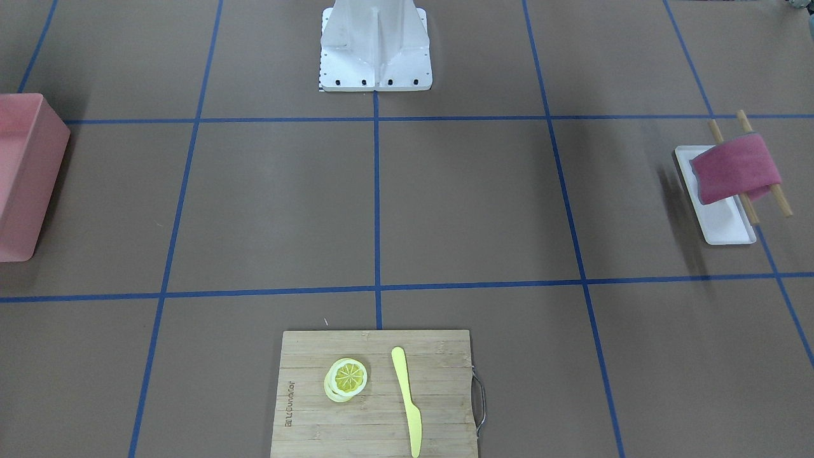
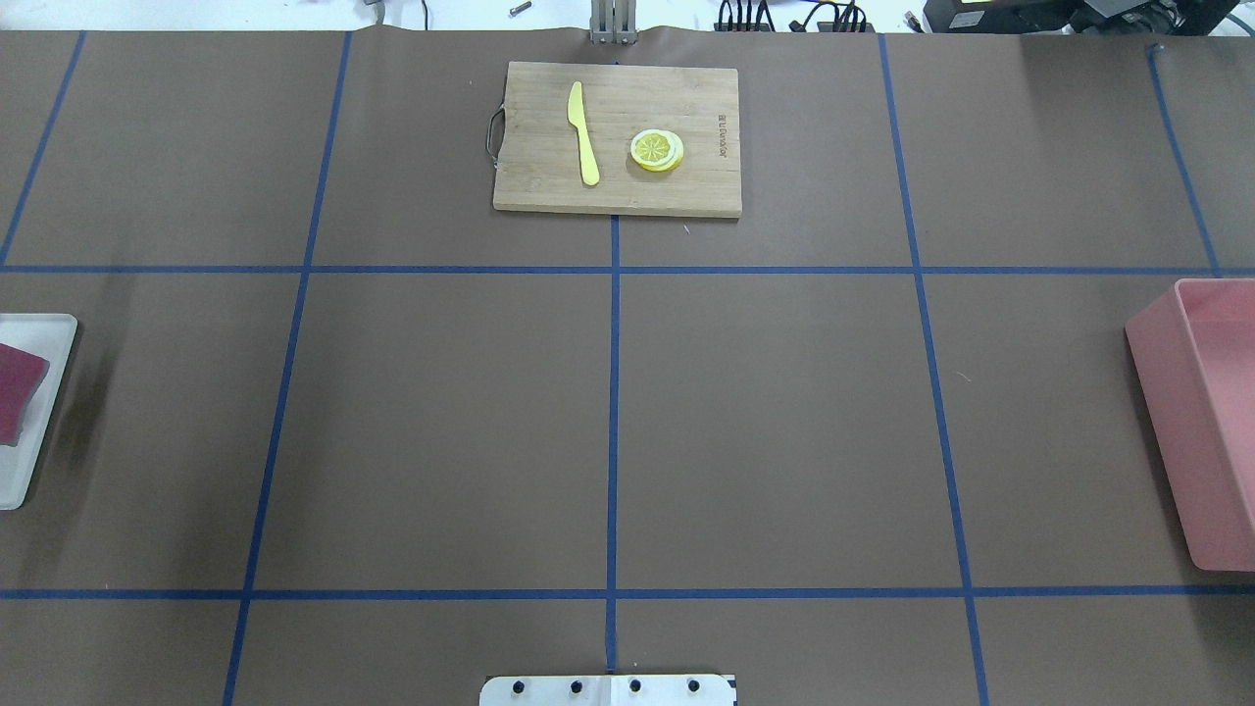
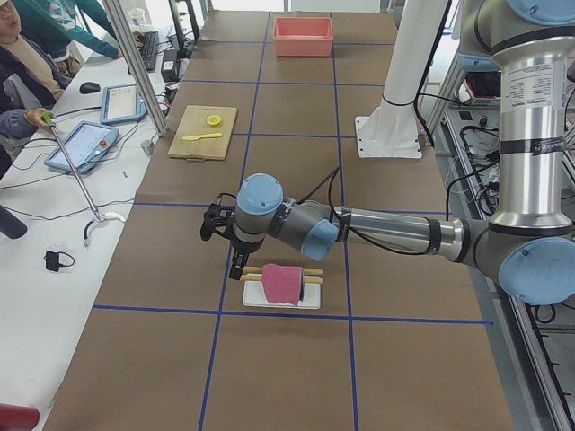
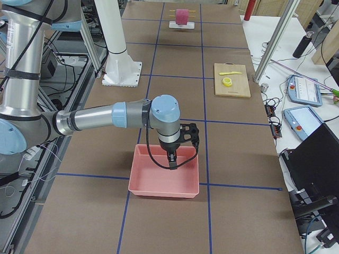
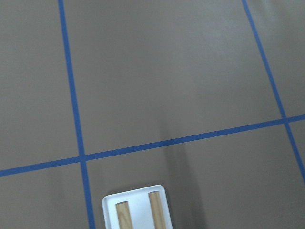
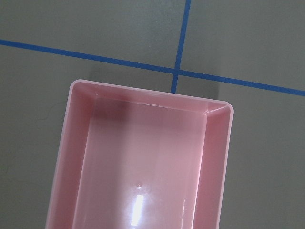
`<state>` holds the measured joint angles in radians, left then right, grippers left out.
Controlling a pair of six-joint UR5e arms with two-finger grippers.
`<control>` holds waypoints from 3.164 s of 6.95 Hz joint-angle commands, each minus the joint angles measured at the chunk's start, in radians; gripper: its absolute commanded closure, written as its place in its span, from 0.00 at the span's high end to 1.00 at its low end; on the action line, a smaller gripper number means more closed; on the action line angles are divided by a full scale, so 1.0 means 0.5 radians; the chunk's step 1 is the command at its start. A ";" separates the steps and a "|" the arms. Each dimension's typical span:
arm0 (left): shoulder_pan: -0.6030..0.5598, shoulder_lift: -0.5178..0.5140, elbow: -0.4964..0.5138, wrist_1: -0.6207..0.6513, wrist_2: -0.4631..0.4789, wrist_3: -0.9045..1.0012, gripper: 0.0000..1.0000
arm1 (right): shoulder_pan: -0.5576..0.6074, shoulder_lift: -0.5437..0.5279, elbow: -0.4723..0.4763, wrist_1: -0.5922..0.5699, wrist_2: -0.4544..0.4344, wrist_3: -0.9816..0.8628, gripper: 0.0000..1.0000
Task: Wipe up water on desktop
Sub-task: 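Grasp the pink cloth from the white tray with the left gripper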
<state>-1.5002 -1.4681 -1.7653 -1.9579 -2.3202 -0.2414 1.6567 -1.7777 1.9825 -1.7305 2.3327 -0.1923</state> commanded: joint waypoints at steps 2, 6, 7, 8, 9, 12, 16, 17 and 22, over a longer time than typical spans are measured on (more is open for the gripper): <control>0.018 0.343 -0.090 -0.201 0.078 -0.020 0.98 | 0.000 -0.080 -0.007 0.099 -0.011 -0.014 1.00; 0.015 0.427 0.030 -0.333 0.008 -0.026 0.98 | -0.034 -0.074 -0.013 0.092 -0.002 -0.011 1.00; 0.012 0.399 0.060 -0.336 -0.004 -0.029 0.98 | -0.043 -0.074 -0.013 0.095 -0.002 -0.011 1.00; 0.012 0.445 0.024 -0.333 -0.156 -0.032 0.98 | -0.043 -0.074 -0.007 0.092 -0.005 -0.011 1.00; 0.006 0.454 0.085 -0.333 -0.310 -0.029 0.98 | -0.043 -0.065 -0.016 0.092 -0.014 -0.011 1.00; 0.012 0.427 0.192 -0.324 -0.302 -0.023 0.98 | -0.085 -0.062 -0.020 0.092 0.004 0.001 1.00; 0.024 0.304 0.187 -0.312 -0.305 -0.317 0.95 | -0.126 -0.062 -0.020 0.095 0.001 -0.002 1.00; 0.061 0.286 0.196 -0.312 -0.296 -0.369 0.92 | -0.126 -0.065 -0.020 0.095 0.007 -0.002 1.00; 0.190 0.206 0.226 -0.278 -0.296 -0.379 0.87 | -0.129 -0.086 -0.035 0.095 0.044 -0.005 1.00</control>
<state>-1.4106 -1.3454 -1.6608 -2.1082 -2.4677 -0.4306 1.5923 -1.8183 1.9666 -1.6840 2.3520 -0.1948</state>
